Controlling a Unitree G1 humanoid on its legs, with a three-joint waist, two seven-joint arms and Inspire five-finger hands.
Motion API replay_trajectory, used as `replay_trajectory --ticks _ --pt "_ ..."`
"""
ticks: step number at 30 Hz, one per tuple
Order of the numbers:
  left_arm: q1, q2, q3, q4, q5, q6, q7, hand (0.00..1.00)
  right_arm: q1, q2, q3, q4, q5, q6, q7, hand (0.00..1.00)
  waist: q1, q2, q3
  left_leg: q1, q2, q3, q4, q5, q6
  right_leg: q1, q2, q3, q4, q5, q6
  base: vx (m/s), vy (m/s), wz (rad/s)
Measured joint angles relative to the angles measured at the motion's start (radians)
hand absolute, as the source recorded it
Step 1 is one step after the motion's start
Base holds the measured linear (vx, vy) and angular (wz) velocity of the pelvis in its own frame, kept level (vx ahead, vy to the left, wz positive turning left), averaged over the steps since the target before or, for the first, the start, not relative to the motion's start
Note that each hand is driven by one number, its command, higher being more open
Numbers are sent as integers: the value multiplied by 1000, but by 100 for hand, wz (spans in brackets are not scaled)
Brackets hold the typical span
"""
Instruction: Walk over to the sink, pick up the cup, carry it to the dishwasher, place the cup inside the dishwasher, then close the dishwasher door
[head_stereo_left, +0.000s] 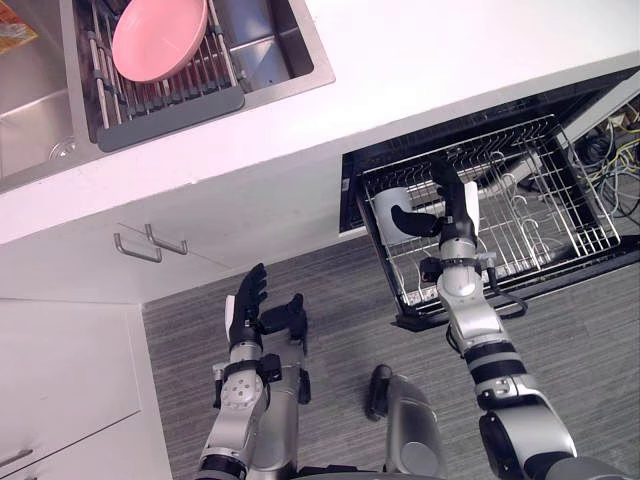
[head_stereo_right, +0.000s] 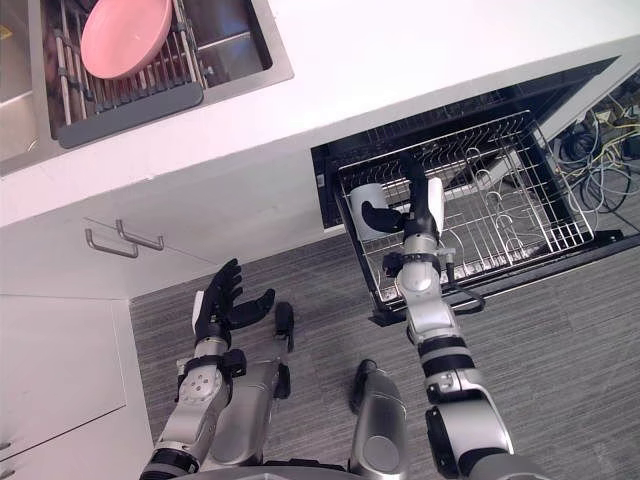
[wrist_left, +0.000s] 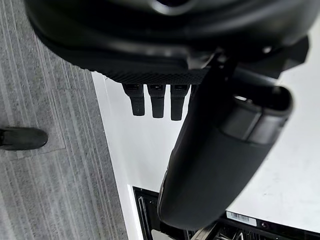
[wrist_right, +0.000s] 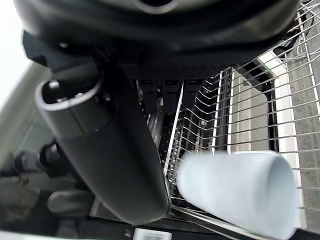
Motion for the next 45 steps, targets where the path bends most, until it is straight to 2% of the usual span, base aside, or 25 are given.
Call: replay_trajectory --ticks 5,8,10,16,20,22,25,26,27,28,30,31,32,33,34,36,37,38,39,40,41,43,44,45 --pt "6 3 0 39 1 18 -6 90 138 35 -9 -150 11 0 -8 90 -15 -1 0 35 -2 -9 -21 -8 -8 44 3 -13 -27 -1 0 38 -31 5" --pt "13 2 10 77 13 33 -12 90 265 78 -21 -316 14 -12 -8 90 -32 -5 -2 55 -4 -22 -24 -15 -12 83 6 -31 -56 0 3 60 -28 13" --pt "22 4 26 97 31 42 -16 90 347 114 -45 -424 14 -33 -7 90 -47 -18 -10 63 -5 -39 -12 -19 -7 120 9 -54 -84 2 5 78 -31 21" --pt "78 18 27 123 42 61 -21 90 504 168 -46 -593 14 -80 15 90 -56 -67 -60 108 -8 -58 31 -64 -9 227 18 -82 -160 5 11 80 -29 10" --pt "116 16 26 159 42 62 -36 90 520 171 -30 -603 50 -108 41 90 -52 -64 -114 111 -5 -69 98 -111 -10 300 41 -97 -231 28 18 43 -16 5" --pt "128 16 26 160 42 62 -37 90 519 170 -21 -603 51 -115 47 90 -50 -61 -121 107 -2 -72 122 -124 -10 319 48 -102 -251 36 18 -1 1 8" --pt "134 13 25 176 42 62 -40 90 513 143 -2 -603 52 -122 49 90 -50 -42 -137 74 -1 -94 179 -143 -7 349 61 -144 -277 47 17 -14 7 33" --pt "135 11 22 179 42 63 -41 90 509 128 1 -603 52 -123 50 90 -53 -31 -144 56 5 -73 189 -139 1 359 66 -166 -281 52 16 -10 26 67" --pt "134 9 16 175 43 63 -42 90 498 107 -2 -598 52 -123 47 90 -54 -20 -150 38 32 40 198 -157 59 368 72 -204 -290 56 14 -19 13 83" --pt "136 11 5 175 43 64 -44 90 475 89 0 -584 51 -123 46 90 -51 -13 -154 33 73 153 222 -189 60 385 80 -235 -311 65 15 -21 -10 87" --pt "136 13 -26 174 50 64 -53 90 447 47 -5 -575 51 -123 40 90 -54 -2 -161 27 130 300 277 -242 55 418 68 -300 -350 73 19 -10 17 98" --pt "143 13 -43 173 71 64 -63 90 419 32 -8 -564 50 -123 39 90 -48 9 -168 8 166 349 357 -275 75 424 62 -329 -349 57 8 3 110 84" --pt "149 14 -54 173 81 65 -68 90 404 28 -11 -557 50 -123 38 90 -47 16 -173 5 176 352 397 -287 84 431 62 -342 -346 49 16 47 171 77" --pt "157 20 -73 175 100 68 -86 90 387 35 -18 -551 50 -123 35 90 -49 18 -182 0 164 340 424 -305 78 440 48 -367 -323 26 34 100 137 68" --pt "164 22 -93 175 116 69 -99 90 376 49 -21 -540 49 -123 30 90 -38 -1 -193 -2 130 329 432 -321 76 441 12 -383 -295 5 50 159 157 66" --pt "169 28 -112 173 136 71 -112 90 358 51 -25 -516 49 -122 29 90 -33 -15 -204 -2 77 303 455 -370 88 461 -33 -410 -233 -4 71 252 149 73" --pt "169 25 -125 169 139 71 -121 90 339 47 -30 -486 49 -118 28 90 -45 -15 -206 7 42 272 461 -382 109 432 -86 -394 -92 -2 66 263 137 95" --pt "170 29 -132 162 139 72 -125 90 327 45 -35 -469 47 -112 28 90 -49 -18 -207 15 28 259 463 -391 114 405 -118 -367 8 10 46 260 149 93" --pt "171 40 -144 145 151 72 -132 90 289 45 -42 -429 44 -102 23 90 -50 -26 -207 37 4 241 462 -404 120 327 -168 -286 205 75 -40 256 99 66" --pt "169 43 -152 135 158 72 -133 90 262 44 -43 -400 44 -94 19 90 -53 -27 -208 55 -6 222 457 -416 133 273 -175 -213 311 79 -59 266 76 65" --pt "168 47 -150 131 159 72 -137 90 240 44 -41 -381 42 -93 19 90 -53 -28 -208 77 -12 205 446 -419 134 225 -159 -153 367 55 -62 274 29 59" --pt "167 56 -146 117 159 72 -137 90 225 43 -29 -378 40 -92 20 90 -51 -26 -208 133 -17 173 402 -407 115 165 -107 -71 333 19 -58 259 -6 50" --pt "172 59 -149 102 159 66 -138 90 206 22 -4 -382 40 -101 20 90 -52 -26 -213 171 -19 153 355 -396 97 102 -66 -11 195 13 -53 226 -35 34" --pt "170 58 -150 102 159 65 -139 90 199 11 2 -384 39 -105 22 90 -54 -26 -214 175 -20 145 344 -393 92 83 -52 15 136 17 -46 250 -77 34"
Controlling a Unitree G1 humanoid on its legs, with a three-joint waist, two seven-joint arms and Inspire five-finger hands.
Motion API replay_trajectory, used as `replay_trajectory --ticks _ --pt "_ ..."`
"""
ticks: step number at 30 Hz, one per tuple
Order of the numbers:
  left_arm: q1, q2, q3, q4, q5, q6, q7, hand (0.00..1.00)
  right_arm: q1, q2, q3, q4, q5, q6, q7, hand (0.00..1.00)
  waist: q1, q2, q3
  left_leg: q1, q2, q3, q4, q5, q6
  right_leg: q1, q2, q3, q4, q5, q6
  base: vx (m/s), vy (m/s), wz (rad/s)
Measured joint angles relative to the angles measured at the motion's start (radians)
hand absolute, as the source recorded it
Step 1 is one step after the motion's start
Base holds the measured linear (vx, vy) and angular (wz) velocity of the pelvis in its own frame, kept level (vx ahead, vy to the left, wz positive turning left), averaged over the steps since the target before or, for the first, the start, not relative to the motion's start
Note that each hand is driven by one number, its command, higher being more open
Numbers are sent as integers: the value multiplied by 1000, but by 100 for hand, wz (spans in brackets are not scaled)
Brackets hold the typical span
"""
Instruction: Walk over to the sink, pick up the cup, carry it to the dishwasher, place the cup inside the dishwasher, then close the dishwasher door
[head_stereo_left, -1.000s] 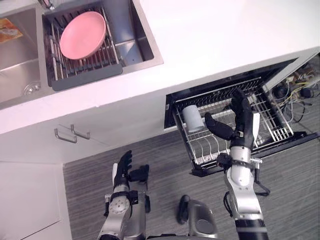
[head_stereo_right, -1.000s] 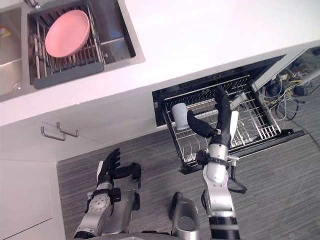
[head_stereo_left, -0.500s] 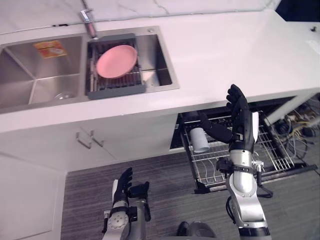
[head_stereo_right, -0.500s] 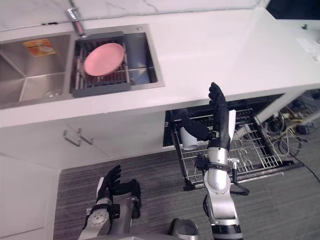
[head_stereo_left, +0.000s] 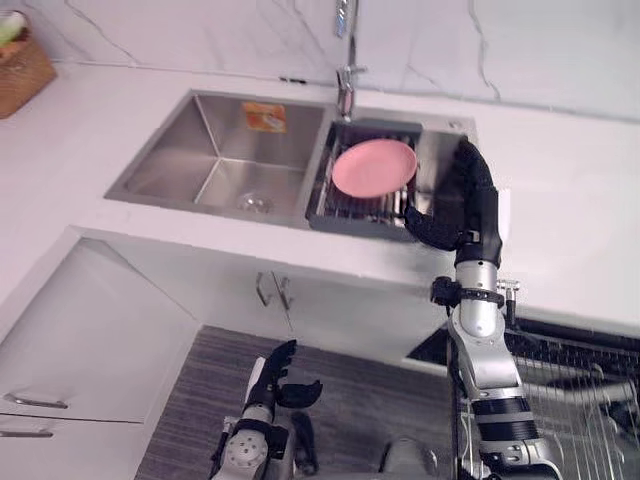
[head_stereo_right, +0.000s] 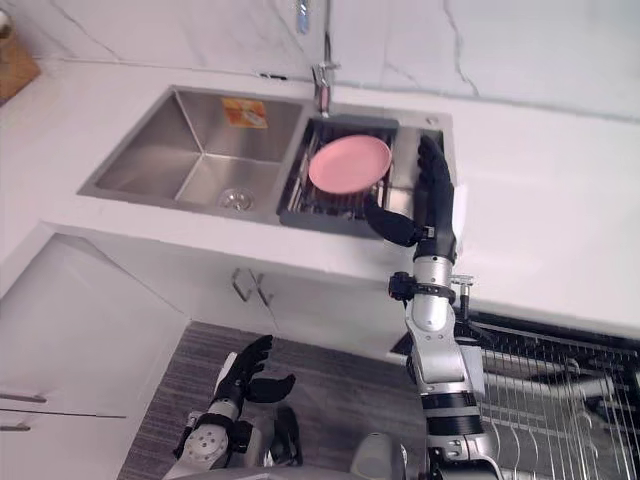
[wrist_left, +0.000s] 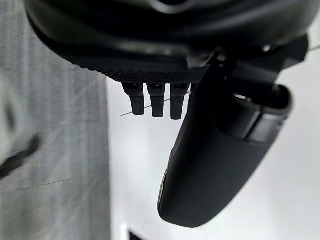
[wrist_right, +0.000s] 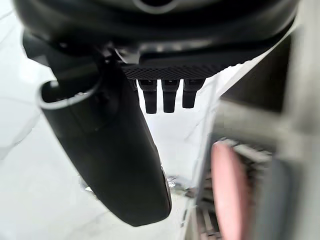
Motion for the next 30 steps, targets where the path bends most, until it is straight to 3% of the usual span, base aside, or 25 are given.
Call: replay_trajectory --ticks 1,2,3,4,6,8,14,15,25,30 --pt "-5 -1 0 0 0 0 -2 90 -3 -10 0 -4 -3 -3 2 90 -3 0 -1 2 -1 -11 -7 3 -6 -16 15 27 -66 8 14 193 -113 50" --pt "-8 2 0 4 0 -2 -2 90 -3 -34 -1 -6 -8 -5 1 90 -14 -7 -4 1 -8 -40 -4 3 -25 -20 48 82 -253 122 59 199 -129 64" --pt "-12 4 2 16 0 -3 -2 90 2 -45 -3 -5 -8 -5 0 90 -24 -3 -8 2 -7 -62 0 -1 -34 -7 54 88 -262 161 92 214 -142 56" --pt "-4 -9 7 23 -2 -3 2 90 6 -62 -4 -1 -9 1 1 90 -21 19 -21 5 18 -74 -5 -4 -51 12 79 73 -301 172 82 174 -114 18" --pt "17 -20 21 23 -3 -4 15 90 11 -75 -9 -2 -18 3 2 90 -20 34 -29 16 58 -72 -23 -5 -73 45 122 64 -362 196 64 208 -155 -15" --pt "19 -21 23 38 -4 -4 20 90 34 -83 -34 -5 -39 9 2 90 -21 35 -30 44 78 -72 -47 -5 -90 80 147 57 -404 210 56 174 -126 -12" --pt "17 -35 27 70 -4 -3 22 90 123 -119 -85 -41 -77 11 27 90 -24 42 -35 97 88 -44 -109 1 -103 146 172 74 -522 257 56 79 -7 -13" --pt "21 -16 22 154 -2 0 21 90 183 -118 -73 -32 -116 12 73 90 -19 8 -86 124 75 -23 -204 68 -97 207 182 90 -697 367 50 5 10 -4" --pt "14 -16 70 188 -10 1 20 90 188 -88 -78 -32 -126 22 70 90 -24 1 -91 159 69 12 -269 89 -99 207 179 95 -702 368 51 -3 1 -6" --pt "-17 -20 160 275 -75 6 20 90 194 -76 -81 -12 -146 39 69 90 -10 -4 -99 181 62 25 -302 93 -99 213 153 -40 -694 369 53 13 -1 1"
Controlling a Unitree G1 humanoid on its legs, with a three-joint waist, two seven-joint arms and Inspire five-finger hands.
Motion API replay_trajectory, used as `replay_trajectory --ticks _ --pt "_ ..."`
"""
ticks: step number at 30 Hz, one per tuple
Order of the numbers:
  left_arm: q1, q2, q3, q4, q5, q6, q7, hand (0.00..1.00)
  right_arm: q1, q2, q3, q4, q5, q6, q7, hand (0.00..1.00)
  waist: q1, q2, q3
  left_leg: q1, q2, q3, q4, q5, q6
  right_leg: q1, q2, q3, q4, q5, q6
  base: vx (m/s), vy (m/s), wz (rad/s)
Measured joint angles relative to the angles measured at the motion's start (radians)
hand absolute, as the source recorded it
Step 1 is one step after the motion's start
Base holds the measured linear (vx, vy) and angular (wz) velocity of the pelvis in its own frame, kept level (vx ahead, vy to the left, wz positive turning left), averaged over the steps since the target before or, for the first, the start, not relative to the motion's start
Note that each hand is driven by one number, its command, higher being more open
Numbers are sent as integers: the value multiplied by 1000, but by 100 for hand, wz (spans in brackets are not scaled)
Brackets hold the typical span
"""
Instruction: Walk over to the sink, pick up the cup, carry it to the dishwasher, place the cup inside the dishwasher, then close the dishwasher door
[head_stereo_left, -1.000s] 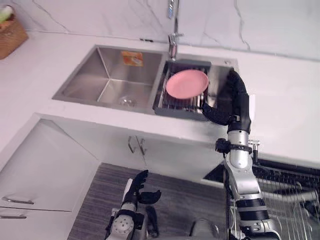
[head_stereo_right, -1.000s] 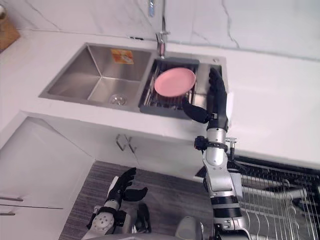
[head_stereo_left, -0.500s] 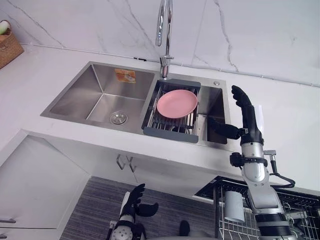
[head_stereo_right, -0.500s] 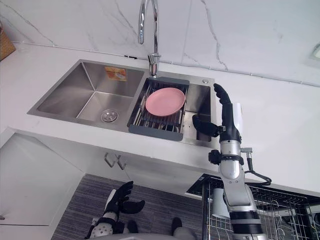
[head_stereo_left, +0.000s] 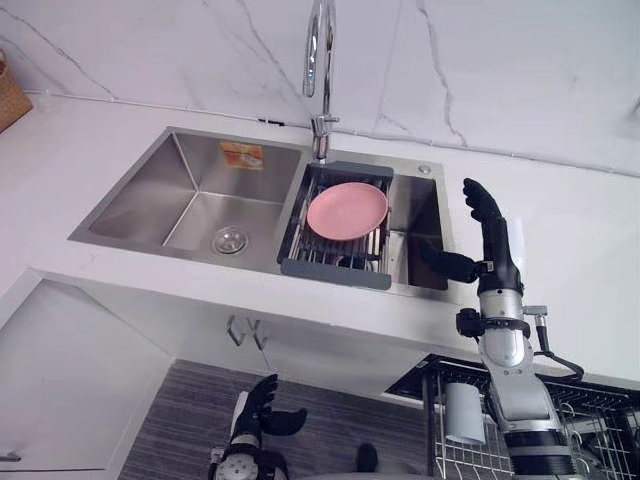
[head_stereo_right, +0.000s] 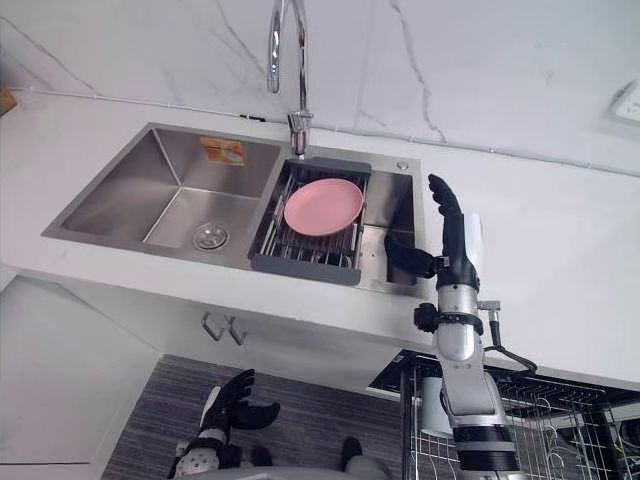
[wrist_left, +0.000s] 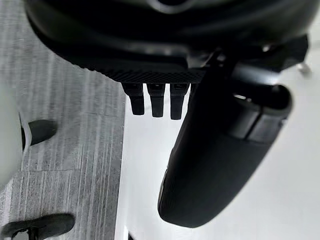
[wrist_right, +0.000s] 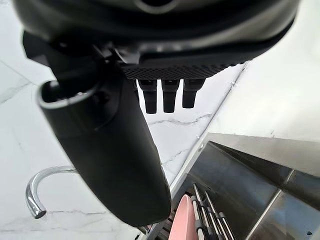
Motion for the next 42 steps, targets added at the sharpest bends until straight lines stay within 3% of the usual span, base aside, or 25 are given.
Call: replay_trajectory --ticks 8,10,12,13,21,34,42 --pt "11 21 56 40 -47 2 21 90 -62 -26 45 99 -22 12 30 90 32 -5 -7 -4 -20 -58 -9 18 -6 27 -18 -98 -2 0 3 29 24 25" --pt "12 27 59 43 -58 3 22 90 -87 -54 76 105 -38 12 39 90 38 -5 -7 -4 -27 -72 -32 38 -25 26 -26 -122 0 -3 7 -63 5 27" --pt "12 28 61 43 -64 3 21 90 -124 -73 111 132 -63 12 45 90 38 -6 -6 -8 -22 -43 -50 43 -31 26 -34 -148 4 -7 12 -80 15 39" --pt "11 30 60 43 -64 3 20 90 -139 -86 125 153 -82 12 45 90 36 -6 -6 -14 -7 17 -48 50 -33 23 -42 -163 13 -14 15 -58 23 40" --pt "2 33 86 43 -66 0 39 90 -363 -148 236 402 -256 54 46 90 48 -7 7 -66 -31 37 -46 80 16 -36 -74 -165 31 -3 26 -25 53 7" --pt "-57 13 95 41 -66 -1 45 90 -583 -194 219 556 -442 168 26 90 60 6 97 -120 -8 26 9 70 20 -65 -58 -167 33 3 17 -2 0 1" --pt "-70 2 95 38 -66 -1 45 90 -614 -198 183 557 -485 170 18 90 59 22 125 -121 -3 29 20 62 20 -66 -55 -162 36 3 17 4 1 -1"
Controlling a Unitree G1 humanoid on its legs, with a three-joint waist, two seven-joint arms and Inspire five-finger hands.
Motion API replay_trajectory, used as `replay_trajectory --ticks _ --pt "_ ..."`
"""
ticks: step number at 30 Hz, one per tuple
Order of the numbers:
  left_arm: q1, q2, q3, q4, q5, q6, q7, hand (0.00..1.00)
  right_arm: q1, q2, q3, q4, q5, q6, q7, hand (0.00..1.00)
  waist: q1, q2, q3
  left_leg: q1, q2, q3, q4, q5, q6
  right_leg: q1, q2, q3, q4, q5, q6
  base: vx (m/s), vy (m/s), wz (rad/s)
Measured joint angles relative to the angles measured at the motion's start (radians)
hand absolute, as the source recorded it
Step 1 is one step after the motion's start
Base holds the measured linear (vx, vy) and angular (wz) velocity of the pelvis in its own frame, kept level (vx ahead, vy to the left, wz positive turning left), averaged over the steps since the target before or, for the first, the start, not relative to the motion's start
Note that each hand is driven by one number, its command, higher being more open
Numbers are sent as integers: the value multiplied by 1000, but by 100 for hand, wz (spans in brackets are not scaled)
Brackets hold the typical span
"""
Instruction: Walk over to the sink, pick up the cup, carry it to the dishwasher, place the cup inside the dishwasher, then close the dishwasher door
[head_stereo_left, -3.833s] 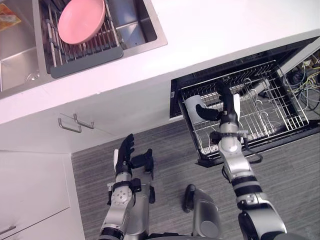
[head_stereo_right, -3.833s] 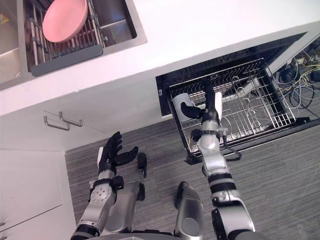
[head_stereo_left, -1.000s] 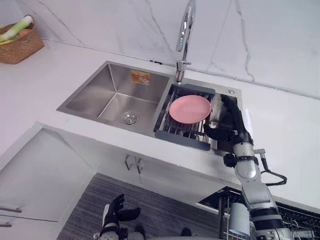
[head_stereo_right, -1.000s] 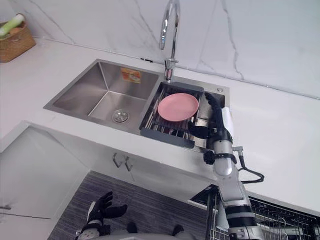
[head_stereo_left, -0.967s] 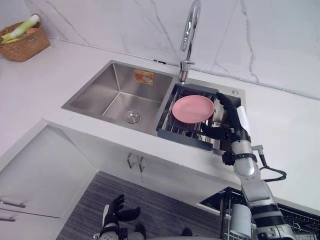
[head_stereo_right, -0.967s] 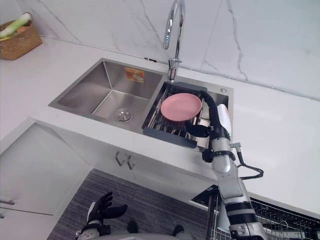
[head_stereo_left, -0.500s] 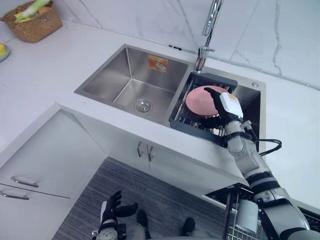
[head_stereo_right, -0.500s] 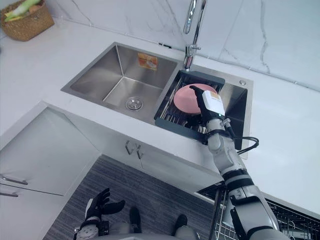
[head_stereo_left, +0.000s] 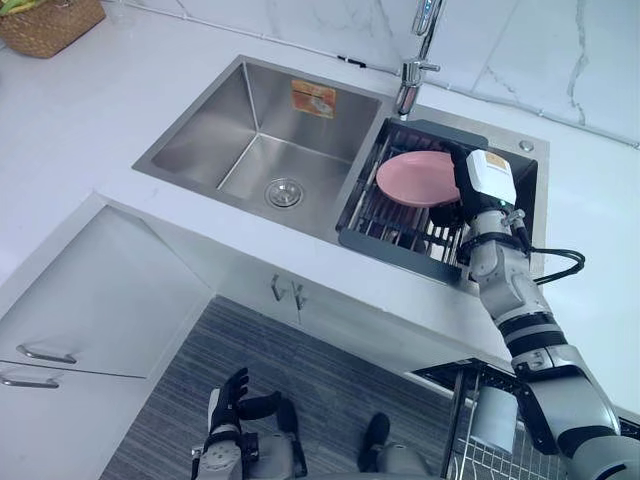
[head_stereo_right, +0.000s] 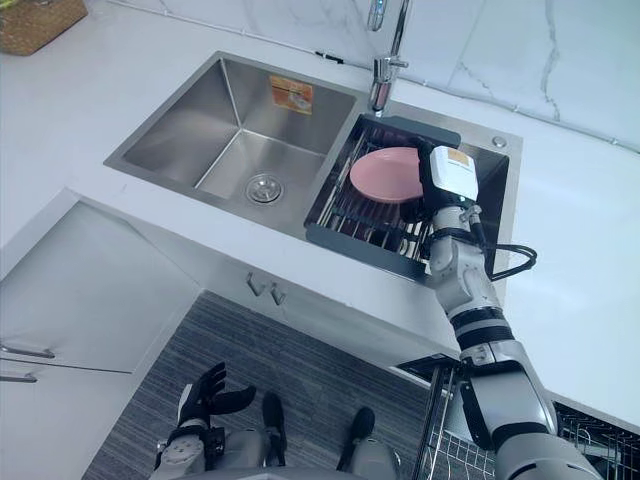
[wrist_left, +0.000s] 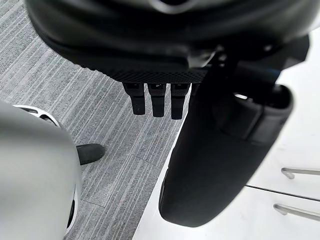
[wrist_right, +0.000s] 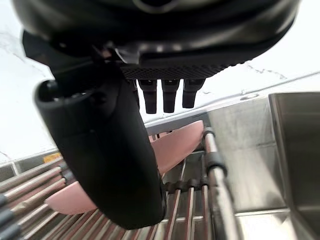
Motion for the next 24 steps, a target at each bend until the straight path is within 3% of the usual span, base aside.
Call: replay_trajectory --ticks 7,8,19,22,24 --pt "-25 -4 0 -2 -1 -9 0 90 -121 -40 22 119 -35 1 0 90 2 14 48 -43 5 -21 28 0 0 -27 0 -17 19 0 -1 -10 5 7" --pt "-27 -2 0 -2 -2 -10 2 90 -137 -43 30 143 -36 2 0 30 2 14 57 -46 6 -23 32 -1 1 -28 0 -19 22 0 -1 -26 14 9" --pt "-60 -4 2 1 -42 -30 29 90 -303 -113 62 256 -28 21 -60 30 12 50 117 -129 22 -45 77 7 -4 -84 5 -39 34 4 -28 -68 12 4" --pt "-59 -4 5 1 -42 -30 35 90 -289 -114 42 196 -24 23 -61 30 11 51 118 -129 25 -43 72 12 -2 -88 9 -35 34 5 -30 24 -10 -2" --pt "-62 -7 9 -1 -40 -30 35 90 -189 -112 5 32 -22 20 -72 30 9 51 118 -128 28 -40 71 16 4 -90 12 -31 34 5 -30 70 -16 -3"
